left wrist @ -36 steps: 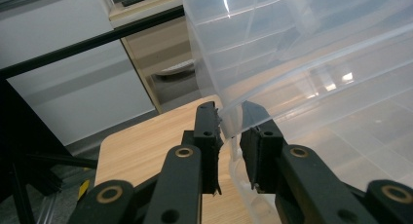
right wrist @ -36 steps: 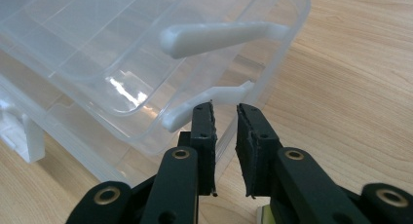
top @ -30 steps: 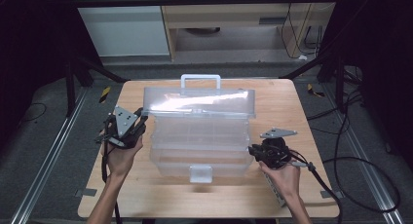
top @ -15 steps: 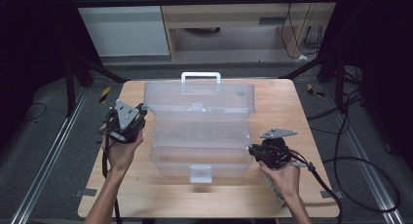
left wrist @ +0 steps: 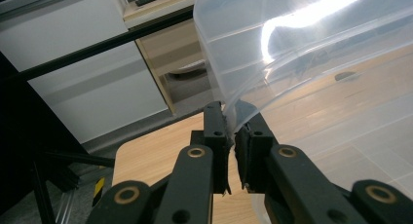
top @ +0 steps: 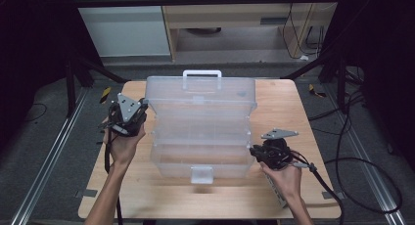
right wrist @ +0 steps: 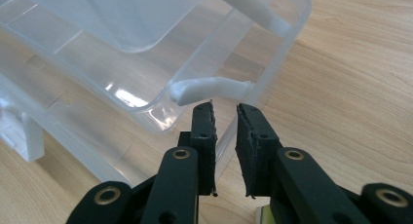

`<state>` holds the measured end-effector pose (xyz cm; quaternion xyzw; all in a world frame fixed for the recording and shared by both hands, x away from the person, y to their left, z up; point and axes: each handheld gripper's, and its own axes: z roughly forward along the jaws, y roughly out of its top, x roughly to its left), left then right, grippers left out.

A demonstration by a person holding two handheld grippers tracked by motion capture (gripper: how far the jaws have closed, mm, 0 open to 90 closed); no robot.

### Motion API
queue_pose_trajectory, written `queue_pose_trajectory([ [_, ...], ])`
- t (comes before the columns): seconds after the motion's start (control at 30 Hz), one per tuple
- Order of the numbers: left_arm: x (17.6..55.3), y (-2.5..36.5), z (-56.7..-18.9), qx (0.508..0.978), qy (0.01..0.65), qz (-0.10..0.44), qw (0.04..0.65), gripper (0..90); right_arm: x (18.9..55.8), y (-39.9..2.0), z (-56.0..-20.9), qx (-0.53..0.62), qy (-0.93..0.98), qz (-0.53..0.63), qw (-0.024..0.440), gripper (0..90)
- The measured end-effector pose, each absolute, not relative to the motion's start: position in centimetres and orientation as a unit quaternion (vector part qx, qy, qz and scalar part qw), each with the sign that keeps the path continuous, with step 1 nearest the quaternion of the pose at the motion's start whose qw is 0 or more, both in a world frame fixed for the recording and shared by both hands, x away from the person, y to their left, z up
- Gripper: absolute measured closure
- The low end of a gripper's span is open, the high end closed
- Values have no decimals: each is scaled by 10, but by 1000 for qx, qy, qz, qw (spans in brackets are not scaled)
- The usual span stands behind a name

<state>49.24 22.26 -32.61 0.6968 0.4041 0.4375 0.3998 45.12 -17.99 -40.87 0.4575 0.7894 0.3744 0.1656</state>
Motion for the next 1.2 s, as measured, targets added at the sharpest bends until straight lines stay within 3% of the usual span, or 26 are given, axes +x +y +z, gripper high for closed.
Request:
queue_pose_trajectory([
  [1.2, 513, 221, -314, 700, 411, 421, 405, 842, 453, -181, -409, 460, 787, 371, 176, 788],
])
